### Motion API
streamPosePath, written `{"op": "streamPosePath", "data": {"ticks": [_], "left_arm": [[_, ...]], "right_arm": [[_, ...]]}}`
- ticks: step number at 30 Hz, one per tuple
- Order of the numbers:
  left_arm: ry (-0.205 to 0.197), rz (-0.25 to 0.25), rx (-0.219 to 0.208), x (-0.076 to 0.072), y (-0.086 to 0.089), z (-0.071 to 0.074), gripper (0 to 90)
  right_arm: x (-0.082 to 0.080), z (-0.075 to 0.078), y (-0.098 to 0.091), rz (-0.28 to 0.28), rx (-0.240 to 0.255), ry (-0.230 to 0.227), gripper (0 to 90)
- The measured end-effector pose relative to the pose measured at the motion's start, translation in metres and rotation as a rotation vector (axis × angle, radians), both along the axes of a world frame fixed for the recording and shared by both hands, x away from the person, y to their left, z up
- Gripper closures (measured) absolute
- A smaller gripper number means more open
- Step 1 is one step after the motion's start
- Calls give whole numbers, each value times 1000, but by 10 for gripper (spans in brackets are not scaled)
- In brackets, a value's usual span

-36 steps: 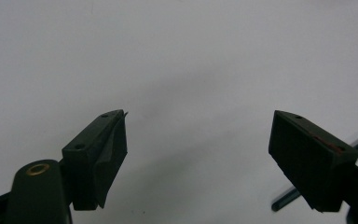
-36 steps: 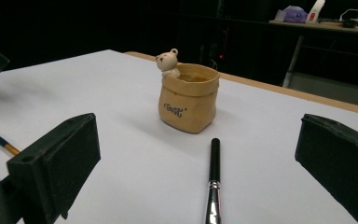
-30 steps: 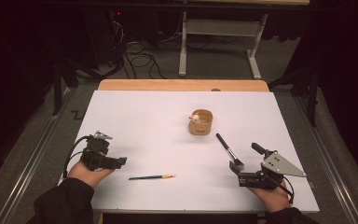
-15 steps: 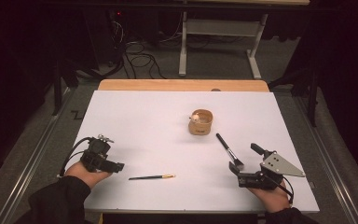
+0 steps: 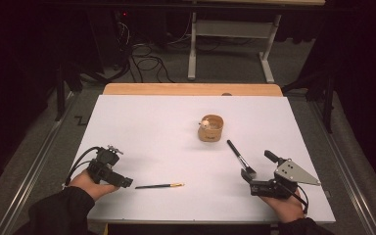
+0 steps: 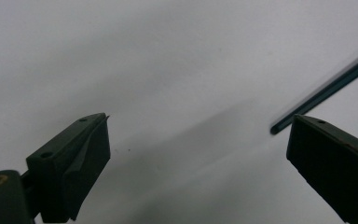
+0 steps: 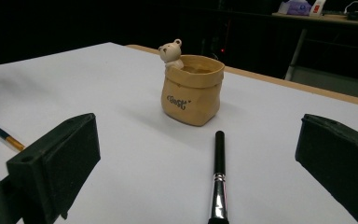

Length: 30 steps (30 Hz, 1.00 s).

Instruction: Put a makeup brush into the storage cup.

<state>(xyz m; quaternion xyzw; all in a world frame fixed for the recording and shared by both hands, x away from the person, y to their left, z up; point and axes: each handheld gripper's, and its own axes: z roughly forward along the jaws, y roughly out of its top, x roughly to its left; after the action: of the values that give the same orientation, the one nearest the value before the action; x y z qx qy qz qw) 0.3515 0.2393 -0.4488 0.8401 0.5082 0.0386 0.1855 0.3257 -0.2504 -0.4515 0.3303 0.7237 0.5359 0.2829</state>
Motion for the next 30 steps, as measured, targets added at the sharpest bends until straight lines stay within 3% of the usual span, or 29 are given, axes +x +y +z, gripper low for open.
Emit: {"op": "streamPosePath", "data": {"ticks": [14, 30], "left_arm": [[16, -113, -21, -5, -30, 3, 10], [33, -203, 0, -3, -61, -4, 6]], "right_arm": [[0, -1, 1, 6, -2, 10, 3], [0, -2, 2, 19, -8, 9, 4]]}}
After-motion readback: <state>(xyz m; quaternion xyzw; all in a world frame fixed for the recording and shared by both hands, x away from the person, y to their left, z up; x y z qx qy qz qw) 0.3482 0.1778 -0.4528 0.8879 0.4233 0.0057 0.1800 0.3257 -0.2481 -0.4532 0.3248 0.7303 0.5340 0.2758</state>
